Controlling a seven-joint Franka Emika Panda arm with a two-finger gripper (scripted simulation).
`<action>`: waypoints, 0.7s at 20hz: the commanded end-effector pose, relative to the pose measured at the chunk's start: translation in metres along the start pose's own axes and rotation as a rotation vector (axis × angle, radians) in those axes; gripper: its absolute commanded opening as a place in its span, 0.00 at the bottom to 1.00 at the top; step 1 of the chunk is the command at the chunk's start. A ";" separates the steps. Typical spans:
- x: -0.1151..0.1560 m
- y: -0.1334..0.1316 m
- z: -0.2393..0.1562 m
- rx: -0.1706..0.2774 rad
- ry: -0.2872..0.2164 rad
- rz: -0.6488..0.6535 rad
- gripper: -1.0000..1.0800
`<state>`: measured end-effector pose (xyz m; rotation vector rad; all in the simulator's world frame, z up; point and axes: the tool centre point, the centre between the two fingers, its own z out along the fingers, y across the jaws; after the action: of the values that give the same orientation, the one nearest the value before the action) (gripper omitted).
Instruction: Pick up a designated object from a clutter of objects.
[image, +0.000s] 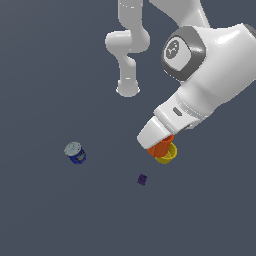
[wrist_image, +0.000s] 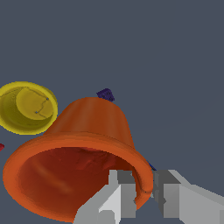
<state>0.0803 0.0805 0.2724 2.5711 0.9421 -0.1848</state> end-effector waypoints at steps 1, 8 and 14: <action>0.010 0.007 -0.031 -0.026 0.027 0.027 0.00; 0.032 0.020 -0.107 -0.089 0.088 0.088 0.00; 0.044 0.026 -0.154 -0.129 0.125 0.125 0.00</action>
<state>0.1263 0.1462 0.3995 2.5379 0.8158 0.0513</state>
